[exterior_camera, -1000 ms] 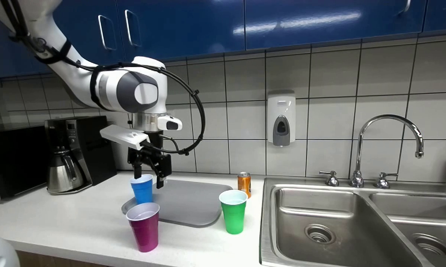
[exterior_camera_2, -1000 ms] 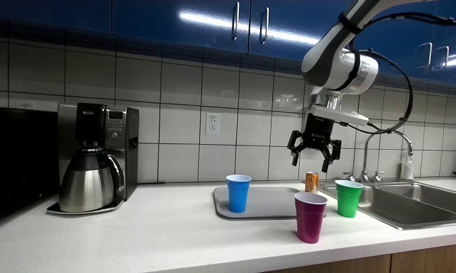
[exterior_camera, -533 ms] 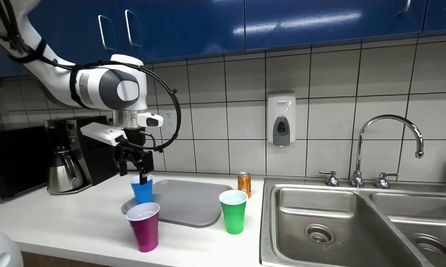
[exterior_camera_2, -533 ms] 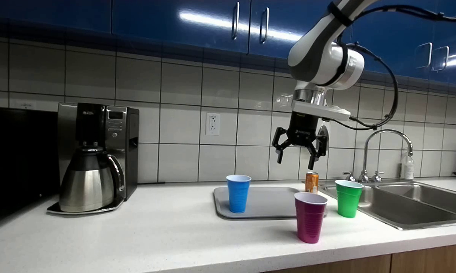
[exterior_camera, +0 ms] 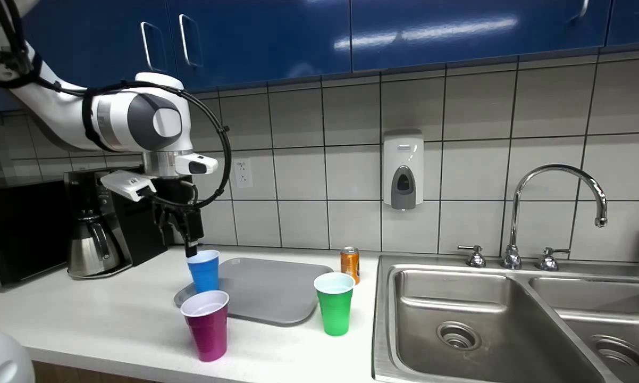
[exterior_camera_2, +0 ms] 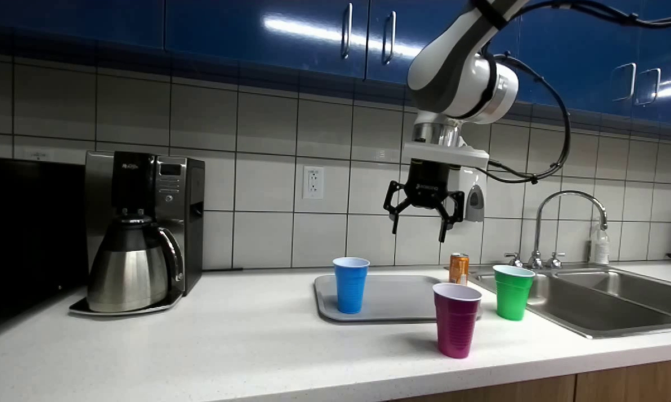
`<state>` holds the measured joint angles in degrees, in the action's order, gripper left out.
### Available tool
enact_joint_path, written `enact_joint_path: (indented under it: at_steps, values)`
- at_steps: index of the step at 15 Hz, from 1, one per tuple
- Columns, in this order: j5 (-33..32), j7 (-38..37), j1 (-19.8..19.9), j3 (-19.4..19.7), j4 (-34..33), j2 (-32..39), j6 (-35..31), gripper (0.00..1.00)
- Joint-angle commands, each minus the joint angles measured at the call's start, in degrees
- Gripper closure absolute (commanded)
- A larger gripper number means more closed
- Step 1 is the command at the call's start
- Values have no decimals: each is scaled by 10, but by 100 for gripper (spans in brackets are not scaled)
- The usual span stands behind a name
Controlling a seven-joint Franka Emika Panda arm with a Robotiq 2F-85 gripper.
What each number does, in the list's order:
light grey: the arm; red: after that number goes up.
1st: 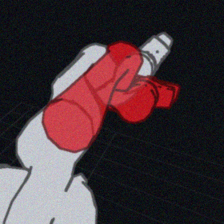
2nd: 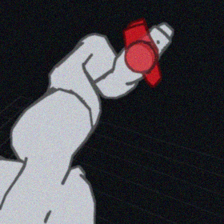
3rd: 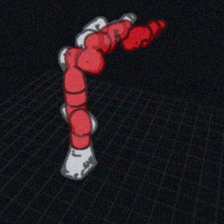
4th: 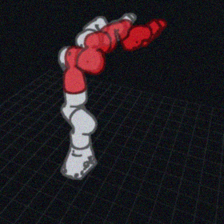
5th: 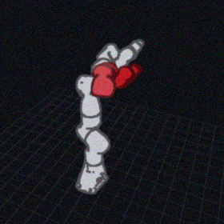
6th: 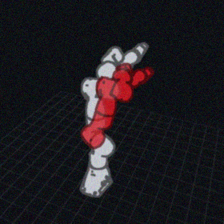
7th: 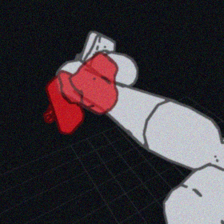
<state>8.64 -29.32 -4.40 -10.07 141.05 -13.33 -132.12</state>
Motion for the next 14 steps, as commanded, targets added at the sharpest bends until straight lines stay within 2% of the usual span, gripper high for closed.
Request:
enact_joint_path:
  at_steps: [1, 9, 14]
  values:
    - [-18, -48, 2, -12, -25, 10, 18, 0]
    - [-81, -191, -11, -52, -66, 48, 30, 0]
    - [-111, -267, -31, -56, -101, 86, 37, 0]
